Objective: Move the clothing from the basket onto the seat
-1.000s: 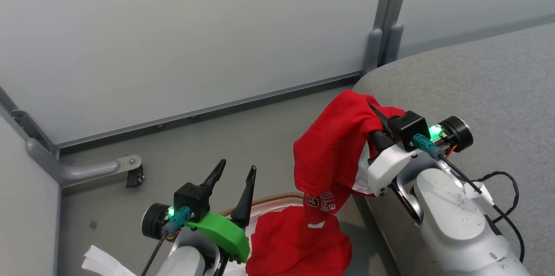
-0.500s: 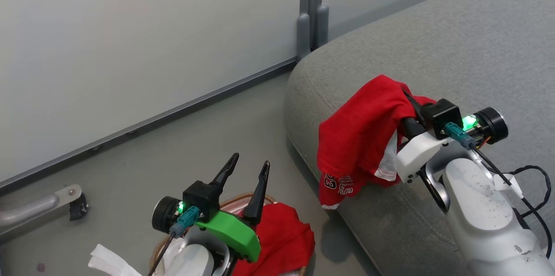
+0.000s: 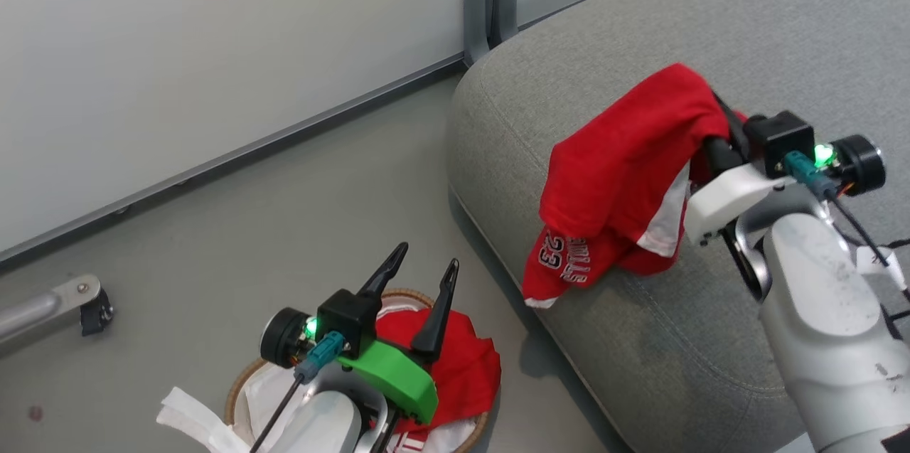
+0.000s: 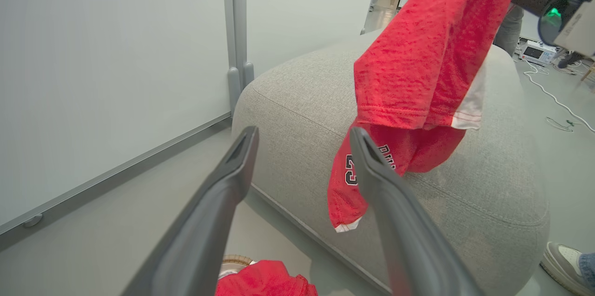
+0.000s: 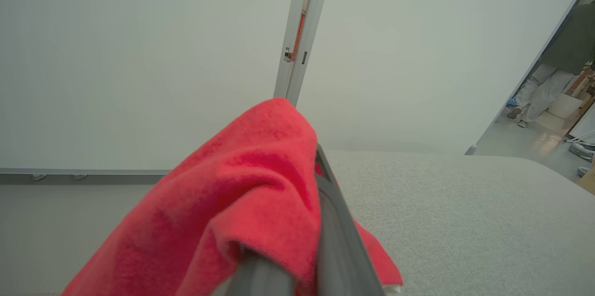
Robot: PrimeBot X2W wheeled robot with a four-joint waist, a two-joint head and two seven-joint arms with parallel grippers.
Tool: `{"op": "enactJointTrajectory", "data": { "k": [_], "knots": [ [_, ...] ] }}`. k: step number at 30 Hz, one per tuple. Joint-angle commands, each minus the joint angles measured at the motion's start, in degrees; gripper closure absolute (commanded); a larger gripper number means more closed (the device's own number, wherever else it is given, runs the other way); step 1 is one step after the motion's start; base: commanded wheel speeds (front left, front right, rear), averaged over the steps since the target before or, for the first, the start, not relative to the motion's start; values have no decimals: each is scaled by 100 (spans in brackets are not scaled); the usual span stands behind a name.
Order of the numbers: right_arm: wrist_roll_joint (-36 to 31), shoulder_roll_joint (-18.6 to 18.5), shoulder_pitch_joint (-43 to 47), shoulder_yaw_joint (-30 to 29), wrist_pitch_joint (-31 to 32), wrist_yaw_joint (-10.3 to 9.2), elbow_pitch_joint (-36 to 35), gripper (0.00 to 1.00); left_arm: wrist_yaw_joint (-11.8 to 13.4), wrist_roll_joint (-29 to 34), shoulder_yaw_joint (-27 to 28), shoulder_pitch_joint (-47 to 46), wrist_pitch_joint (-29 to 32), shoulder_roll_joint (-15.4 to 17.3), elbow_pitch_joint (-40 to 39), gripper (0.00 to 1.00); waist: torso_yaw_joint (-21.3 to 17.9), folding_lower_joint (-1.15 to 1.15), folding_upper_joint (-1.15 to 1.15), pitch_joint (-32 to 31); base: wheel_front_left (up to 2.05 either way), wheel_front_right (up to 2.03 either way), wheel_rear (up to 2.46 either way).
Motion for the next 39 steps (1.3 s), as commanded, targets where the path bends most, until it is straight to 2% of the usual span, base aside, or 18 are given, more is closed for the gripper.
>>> {"op": "enactJointTrajectory", "data": {
  "k": [1,9,19,25,38,39],
  "knots": [
    [-29,-56,-220,-76,-12,-8,-57,100,-12,47,13,-176,3,29,-12,0,265,0,-1,381,0,0,0],
    [-41,-512,-1621,-715,-12,-8,-148,100,-15,364,-60,-763,3,74,-43,0,838,0,-1,1645,0,0,0],
    [-243,-1138,-2877,-1676,-12,-8,-366,100,-16,648,-203,-1429,3,209,-402,0,1201,0,-1,3021,0,0,0],
    [-406,-1262,-2733,-2058,-12,-8,-346,100,-16,689,-363,-1631,3,286,-490,0,1235,0,-1,3493,0,0,0],
    [-476,-859,-1821,-2507,-12,-8,-44,100,-16,696,-315,-1699,3,320,-434,0,1093,0,-1,3689,0,0,0],
    [-499,-840,-1756,-2518,-12,-8,-68,80,-16,679,-313,-1705,3,331,-419,0,1077,0,-1,3666,0,0,0]
  ]
}}
